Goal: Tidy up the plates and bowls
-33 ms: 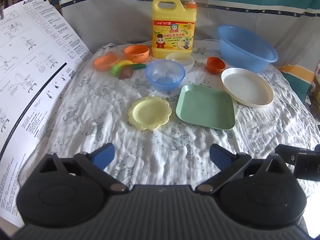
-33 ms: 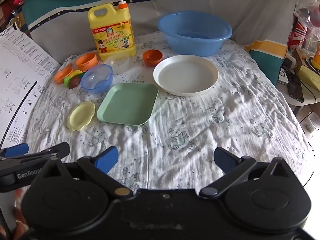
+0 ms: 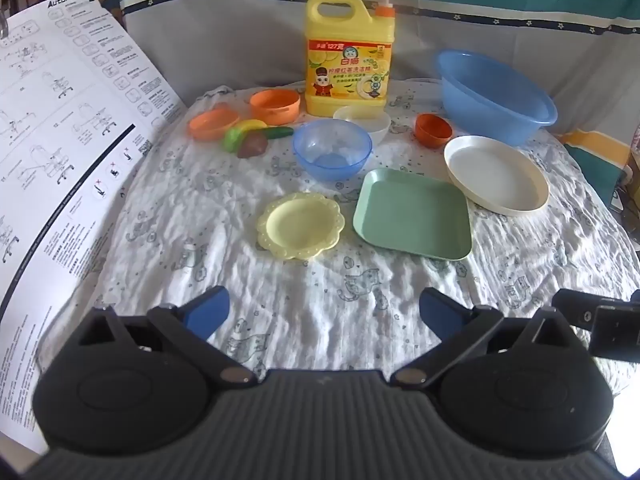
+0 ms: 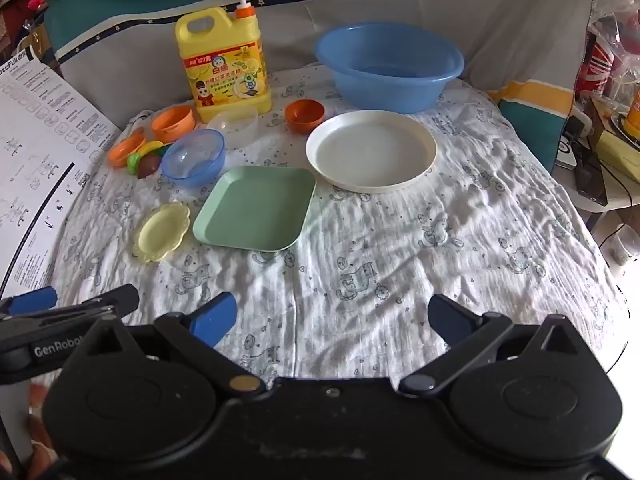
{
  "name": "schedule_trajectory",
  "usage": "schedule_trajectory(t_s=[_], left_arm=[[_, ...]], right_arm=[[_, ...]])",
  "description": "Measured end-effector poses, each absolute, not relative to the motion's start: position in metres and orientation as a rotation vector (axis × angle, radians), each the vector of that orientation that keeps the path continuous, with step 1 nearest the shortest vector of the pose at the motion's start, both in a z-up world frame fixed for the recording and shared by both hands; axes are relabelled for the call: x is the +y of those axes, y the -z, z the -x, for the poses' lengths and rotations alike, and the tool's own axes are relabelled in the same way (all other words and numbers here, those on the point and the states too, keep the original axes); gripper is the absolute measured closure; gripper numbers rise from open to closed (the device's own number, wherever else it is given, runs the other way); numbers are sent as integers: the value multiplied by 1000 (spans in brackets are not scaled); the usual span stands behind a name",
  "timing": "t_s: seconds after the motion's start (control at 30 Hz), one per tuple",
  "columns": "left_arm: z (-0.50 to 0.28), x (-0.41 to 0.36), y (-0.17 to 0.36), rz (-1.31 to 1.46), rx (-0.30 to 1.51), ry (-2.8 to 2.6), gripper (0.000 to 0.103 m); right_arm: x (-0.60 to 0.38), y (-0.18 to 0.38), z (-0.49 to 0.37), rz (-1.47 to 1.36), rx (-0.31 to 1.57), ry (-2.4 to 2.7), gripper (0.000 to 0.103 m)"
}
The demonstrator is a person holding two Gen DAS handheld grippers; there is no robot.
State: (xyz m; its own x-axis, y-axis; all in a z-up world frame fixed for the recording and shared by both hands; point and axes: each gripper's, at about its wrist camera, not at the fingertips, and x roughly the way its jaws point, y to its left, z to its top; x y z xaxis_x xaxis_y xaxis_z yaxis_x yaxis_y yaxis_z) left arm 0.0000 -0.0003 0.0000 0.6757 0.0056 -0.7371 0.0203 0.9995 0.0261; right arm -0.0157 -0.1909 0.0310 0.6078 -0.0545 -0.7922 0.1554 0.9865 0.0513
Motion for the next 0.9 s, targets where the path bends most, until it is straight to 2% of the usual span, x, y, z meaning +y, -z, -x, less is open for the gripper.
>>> schedule_trajectory(t_s=[0.9], left_arm=[[-2, 0, 5, -21, 851, 17, 0]], right_arm=[[-194, -26, 13, -110, 914, 136, 0]])
